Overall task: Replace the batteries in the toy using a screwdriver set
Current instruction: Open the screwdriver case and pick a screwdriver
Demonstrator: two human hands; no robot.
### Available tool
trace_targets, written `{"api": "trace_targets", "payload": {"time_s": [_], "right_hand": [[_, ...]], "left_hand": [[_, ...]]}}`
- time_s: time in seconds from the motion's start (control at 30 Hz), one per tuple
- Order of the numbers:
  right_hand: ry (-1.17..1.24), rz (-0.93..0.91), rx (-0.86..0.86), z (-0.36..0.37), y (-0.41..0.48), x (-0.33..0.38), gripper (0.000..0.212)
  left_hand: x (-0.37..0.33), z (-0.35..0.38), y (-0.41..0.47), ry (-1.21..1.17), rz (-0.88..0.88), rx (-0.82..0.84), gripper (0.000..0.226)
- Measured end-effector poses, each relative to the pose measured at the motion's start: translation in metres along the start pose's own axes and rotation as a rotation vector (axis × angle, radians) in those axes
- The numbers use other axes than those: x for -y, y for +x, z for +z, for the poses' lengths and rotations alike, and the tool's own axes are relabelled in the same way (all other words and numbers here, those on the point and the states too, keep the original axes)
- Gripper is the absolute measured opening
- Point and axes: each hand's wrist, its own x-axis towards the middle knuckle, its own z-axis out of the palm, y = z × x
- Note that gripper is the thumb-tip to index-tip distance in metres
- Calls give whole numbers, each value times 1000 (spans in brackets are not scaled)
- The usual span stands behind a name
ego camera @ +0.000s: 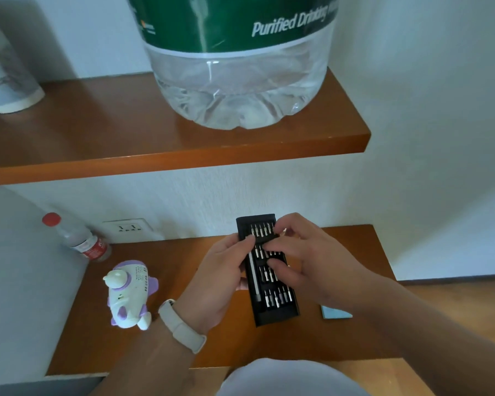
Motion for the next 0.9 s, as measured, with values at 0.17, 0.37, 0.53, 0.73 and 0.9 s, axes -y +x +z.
{"api": "trace_targets", "payload": {"time_s": [0.17, 0.37, 0.53, 0.73, 0.9], "right_hand": [[20, -35, 34, -6, 1, -4, 32], [-50, -83, 71, -12, 4, -1, 20], [-121, -129, 88, -20, 3, 1, 13], [-176, -150, 152, -20, 3, 1, 26], [-228, -202, 181, -20, 3, 1, 32]], "left_hand": [[3, 2, -5, 6, -13, -6, 27], [4, 3, -8, 29, -7, 18, 27], [5, 5, -9, 57, -16, 55, 28], [10, 3, -12, 79, -33, 98, 30], [11, 1, -10, 97, -44, 126, 29]]}}
